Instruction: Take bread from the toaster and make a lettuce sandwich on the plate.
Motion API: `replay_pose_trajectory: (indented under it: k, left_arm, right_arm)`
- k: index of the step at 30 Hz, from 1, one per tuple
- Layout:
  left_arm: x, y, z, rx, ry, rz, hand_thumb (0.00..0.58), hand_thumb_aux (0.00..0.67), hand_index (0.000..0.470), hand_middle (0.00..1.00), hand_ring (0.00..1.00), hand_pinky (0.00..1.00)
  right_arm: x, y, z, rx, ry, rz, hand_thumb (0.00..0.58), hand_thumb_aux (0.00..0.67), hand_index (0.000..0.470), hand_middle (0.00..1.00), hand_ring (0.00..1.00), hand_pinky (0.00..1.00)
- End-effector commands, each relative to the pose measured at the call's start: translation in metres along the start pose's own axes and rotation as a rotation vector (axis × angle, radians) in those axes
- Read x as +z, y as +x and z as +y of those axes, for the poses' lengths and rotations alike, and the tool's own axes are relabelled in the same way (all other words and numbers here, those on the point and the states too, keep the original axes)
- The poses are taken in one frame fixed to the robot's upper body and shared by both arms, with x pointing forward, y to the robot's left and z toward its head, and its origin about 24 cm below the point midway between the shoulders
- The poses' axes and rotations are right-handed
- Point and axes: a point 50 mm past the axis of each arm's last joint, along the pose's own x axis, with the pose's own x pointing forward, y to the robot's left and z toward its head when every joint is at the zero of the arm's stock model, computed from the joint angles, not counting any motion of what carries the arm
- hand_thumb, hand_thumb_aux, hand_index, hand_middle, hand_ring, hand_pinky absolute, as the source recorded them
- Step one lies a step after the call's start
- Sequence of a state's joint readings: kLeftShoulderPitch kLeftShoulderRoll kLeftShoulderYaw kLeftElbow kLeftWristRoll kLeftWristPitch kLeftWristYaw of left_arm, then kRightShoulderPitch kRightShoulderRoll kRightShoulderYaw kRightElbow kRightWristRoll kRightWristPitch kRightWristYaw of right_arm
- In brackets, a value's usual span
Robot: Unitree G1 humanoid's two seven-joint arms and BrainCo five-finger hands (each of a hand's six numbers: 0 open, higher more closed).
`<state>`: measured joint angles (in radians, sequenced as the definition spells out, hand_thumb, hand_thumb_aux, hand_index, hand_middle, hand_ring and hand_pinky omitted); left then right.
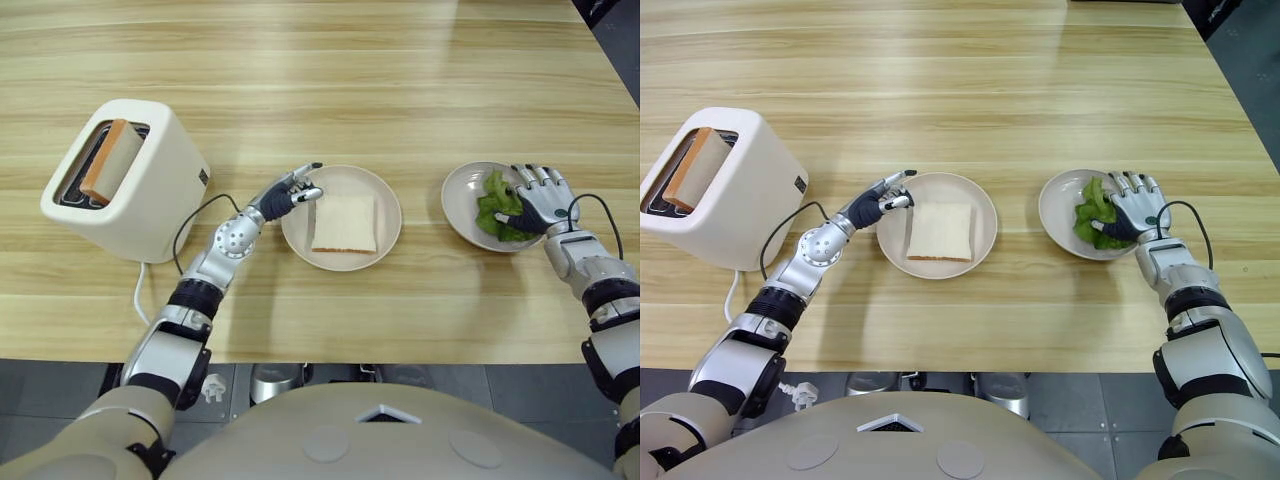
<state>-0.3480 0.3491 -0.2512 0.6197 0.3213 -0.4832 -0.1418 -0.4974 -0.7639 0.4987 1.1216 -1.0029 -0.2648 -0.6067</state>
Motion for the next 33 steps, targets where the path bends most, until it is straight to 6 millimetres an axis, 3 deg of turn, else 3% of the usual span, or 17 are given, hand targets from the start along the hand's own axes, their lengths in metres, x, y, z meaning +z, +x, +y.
replay_pose_trajectory:
  k: [1,8,12,20,24,25,26,27,28,33]
  left_arm:
    - [0.004,-0.016,0.028,0.117,0.039,-0.011,0.0,0.0,0.0,0.0,0.0,0.0]
    - [0.021,-0.047,0.07,0.292,0.066,-0.04,0.0,0.0,0.0,0.0,0.0,0.0]
    - [0.033,-0.061,0.084,0.358,0.077,-0.066,0.0,0.0,0.0,0.0,0.0,0.0]
    - [0.037,-0.067,0.09,0.387,0.074,-0.066,0.0,0.0,0.0,0.0,0.0,0.0]
    - [0.036,-0.067,0.089,0.389,0.067,-0.063,0.0,0.0,0.0,0.0,0.0,0.0]
    - [0.036,-0.067,0.088,0.389,0.066,-0.062,0.0,0.0,0.0,0.0,0.0,0.0]
    - [0.036,-0.067,0.088,0.389,0.064,-0.061,0.0,0.0,0.0,0.0,0.0,0.0]
    - [0.035,-0.067,0.087,0.389,0.064,-0.06,0.0,0.0,0.0,0.0,0.0,0.0]
    - [0.035,-0.067,0.087,0.388,0.063,-0.06,0.0,0.0,0.0,0.0,0.0,0.0]
    - [0.034,-0.068,0.091,0.396,0.066,-0.059,0.0,0.0,0.0,0.0,0.0,0.0]
  right_arm:
    - [0.006,0.0,0.001,-0.001,0.088,-0.012,0.58,0.67,0.46,0.0,0.0,0.0]
    - [0.017,0.006,-0.018,-0.108,0.283,-0.052,0.58,0.67,0.46,0.0,0.0,0.0]
    - [0.026,0.011,-0.034,-0.177,0.336,-0.106,0.58,0.67,0.46,0.0,0.0,0.0]
    - [0.03,0.011,-0.053,-0.228,0.332,-0.143,0.58,0.67,0.46,0.0,0.0,0.0]
    - [0.024,0.008,-0.04,-0.118,0.311,-0.112,0.58,0.67,0.46,0.0,0.0,0.0]
    - [0.02,0.007,-0.033,-0.082,0.287,-0.092,0.503,0.426,0.292,0.0,0.0,0.0]
    - [0.017,0.006,-0.027,-0.054,0.262,-0.075,0.449,0.352,0.242,0.0,0.0,0.0]
    - [0.015,0.004,-0.022,-0.033,0.24,-0.063,0.449,0.352,0.242,0.0,0.0,0.0]
    - [0.012,0.002,-0.018,-0.013,0.229,-0.049,0.0,0.0,0.0,0.0,0.0,0.0]
    - [-0.008,-0.009,-0.004,0.063,0.184,0.018,0.0,0.0,0.0,0.0,0.0,0.0]
